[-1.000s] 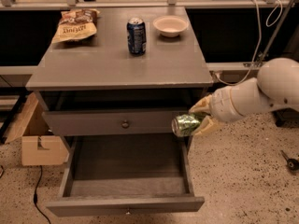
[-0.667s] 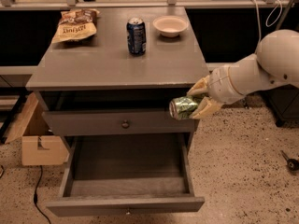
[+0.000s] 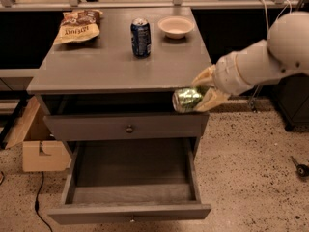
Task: Pick green can from middle drawer and place on counter
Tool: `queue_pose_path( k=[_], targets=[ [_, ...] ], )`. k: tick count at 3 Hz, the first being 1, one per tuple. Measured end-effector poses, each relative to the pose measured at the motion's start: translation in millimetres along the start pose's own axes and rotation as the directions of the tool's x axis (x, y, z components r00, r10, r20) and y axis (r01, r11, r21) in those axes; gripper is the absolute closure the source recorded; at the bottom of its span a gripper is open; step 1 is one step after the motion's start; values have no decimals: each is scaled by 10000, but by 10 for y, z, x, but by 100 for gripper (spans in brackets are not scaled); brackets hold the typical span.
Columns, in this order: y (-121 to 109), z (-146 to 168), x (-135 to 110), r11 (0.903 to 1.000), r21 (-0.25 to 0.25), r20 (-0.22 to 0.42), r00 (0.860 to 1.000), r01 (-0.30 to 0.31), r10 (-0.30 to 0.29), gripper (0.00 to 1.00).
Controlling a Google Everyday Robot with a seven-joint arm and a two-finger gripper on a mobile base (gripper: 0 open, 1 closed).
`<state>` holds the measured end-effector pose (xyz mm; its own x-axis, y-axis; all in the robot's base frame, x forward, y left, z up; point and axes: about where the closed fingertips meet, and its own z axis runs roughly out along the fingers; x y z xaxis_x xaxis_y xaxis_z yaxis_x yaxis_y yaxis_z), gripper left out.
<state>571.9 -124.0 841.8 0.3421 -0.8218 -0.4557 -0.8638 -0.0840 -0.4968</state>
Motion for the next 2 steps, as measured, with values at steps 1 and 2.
queue_pose_path(
  k=[1,2],
  targets=[
    [-423,-152,-366,9979,234,-156,9981,596,-593,100],
    [-845,-98,-456,9975,251,-516,9966,656,-643,100]
  ],
)
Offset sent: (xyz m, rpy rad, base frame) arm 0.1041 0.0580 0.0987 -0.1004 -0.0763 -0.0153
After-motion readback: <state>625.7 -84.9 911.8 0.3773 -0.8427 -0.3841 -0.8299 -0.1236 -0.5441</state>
